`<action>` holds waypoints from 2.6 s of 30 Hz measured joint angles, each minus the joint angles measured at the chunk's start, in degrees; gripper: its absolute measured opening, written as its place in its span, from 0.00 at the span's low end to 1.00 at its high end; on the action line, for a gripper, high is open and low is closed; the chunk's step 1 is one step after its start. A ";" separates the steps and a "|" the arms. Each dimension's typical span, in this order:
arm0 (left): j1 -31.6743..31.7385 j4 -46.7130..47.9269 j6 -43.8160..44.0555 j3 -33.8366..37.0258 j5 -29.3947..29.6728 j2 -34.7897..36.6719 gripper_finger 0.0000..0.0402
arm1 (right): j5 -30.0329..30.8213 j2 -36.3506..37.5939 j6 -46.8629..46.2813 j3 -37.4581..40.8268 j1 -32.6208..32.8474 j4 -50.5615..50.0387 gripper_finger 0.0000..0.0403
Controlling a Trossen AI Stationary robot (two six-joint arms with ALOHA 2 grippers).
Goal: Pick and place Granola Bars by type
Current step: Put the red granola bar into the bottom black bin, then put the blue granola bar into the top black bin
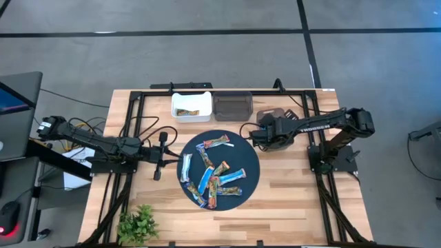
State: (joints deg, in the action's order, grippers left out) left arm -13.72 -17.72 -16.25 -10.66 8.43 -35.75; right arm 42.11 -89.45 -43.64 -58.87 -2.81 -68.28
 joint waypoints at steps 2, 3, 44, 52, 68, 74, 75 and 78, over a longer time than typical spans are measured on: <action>0.00 0.00 0.02 0.00 0.00 0.00 0.10 | -0.02 0.00 0.02 0.00 0.00 -0.16 0.23; 0.00 0.00 0.00 0.00 0.02 0.00 0.10 | 0.00 0.00 0.08 0.00 0.00 -0.14 0.25; 6.77 21.84 -11.06 -33.13 5.96 -50.97 0.25 | 6.01 0.66 33.63 7.63 23.78 38.92 0.43; 8.38 43.07 -13.13 -46.95 5.79 -59.83 0.33 | 8.91 3.76 35.05 16.31 26.98 49.90 0.42; 13.05 47.36 -14.85 -48.96 -0.31 -64.76 0.33 | 10.74 16.77 35.10 22.87 34.87 56.00 0.37; 13.09 47.56 -14.85 -48.97 -0.57 -64.74 0.31 | 11.57 16.83 36.15 22.88 35.94 57.28 0.35; 13.08 47.64 -14.76 -48.96 -0.58 -64.74 0.29 | 11.80 16.83 36.15 22.88 35.92 57.22 0.35; 13.07 48.00 -14.63 -48.96 -0.62 -64.74 0.22 | 11.86 16.83 36.15 22.88 35.89 57.22 0.33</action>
State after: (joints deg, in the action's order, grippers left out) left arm -0.64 30.28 -30.88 -59.61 7.80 -100.49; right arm 53.97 -72.62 -7.49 -35.99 33.08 -11.06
